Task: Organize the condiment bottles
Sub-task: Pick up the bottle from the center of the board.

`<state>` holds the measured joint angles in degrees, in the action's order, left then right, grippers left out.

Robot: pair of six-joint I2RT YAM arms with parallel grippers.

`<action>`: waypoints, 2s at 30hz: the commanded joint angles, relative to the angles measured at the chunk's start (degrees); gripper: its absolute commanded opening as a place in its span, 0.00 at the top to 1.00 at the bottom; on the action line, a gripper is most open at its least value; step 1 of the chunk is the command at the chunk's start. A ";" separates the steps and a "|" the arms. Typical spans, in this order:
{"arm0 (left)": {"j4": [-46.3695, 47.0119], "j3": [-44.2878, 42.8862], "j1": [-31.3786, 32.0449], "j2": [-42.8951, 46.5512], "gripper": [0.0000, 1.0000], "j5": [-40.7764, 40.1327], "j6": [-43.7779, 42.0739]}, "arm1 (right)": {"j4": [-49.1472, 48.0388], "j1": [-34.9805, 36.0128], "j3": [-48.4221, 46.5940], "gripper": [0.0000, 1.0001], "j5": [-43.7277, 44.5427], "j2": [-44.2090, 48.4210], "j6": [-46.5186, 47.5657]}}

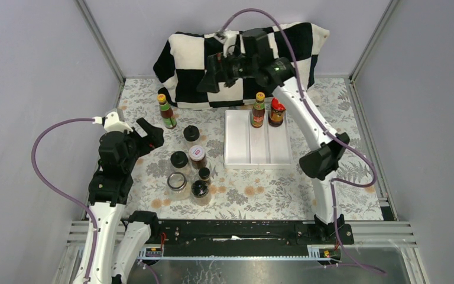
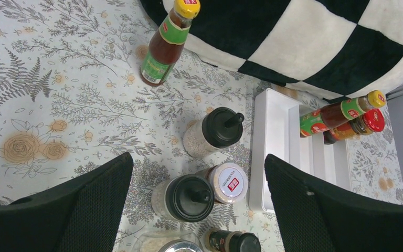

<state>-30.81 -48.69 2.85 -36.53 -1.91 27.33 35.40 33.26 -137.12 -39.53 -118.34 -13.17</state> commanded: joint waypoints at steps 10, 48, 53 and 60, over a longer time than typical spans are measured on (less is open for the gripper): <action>2.58 1.66 -0.57 -0.19 0.01 1.62 -1.29 | 7.88 5.95 -7.84 0.00 17.54 -12.48 18.51; 3.54 2.19 -0.57 -0.38 0.01 4.52 -1.16 | -39.83 10.49 -11.63 0.00 18.76 -33.92 8.87; 3.69 2.35 -0.57 -0.68 0.01 5.24 -1.14 | -41.42 11.04 -12.85 0.00 18.75 -35.18 8.09; 3.71 2.60 -0.57 -0.25 0.01 5.41 -1.06 | -43.33 11.13 -13.87 0.00 19.07 -36.27 7.43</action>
<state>-30.39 -47.09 2.83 -37.41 2.57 27.29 -3.70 44.18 -147.92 -21.47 -153.91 -4.93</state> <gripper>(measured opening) 0.987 0.994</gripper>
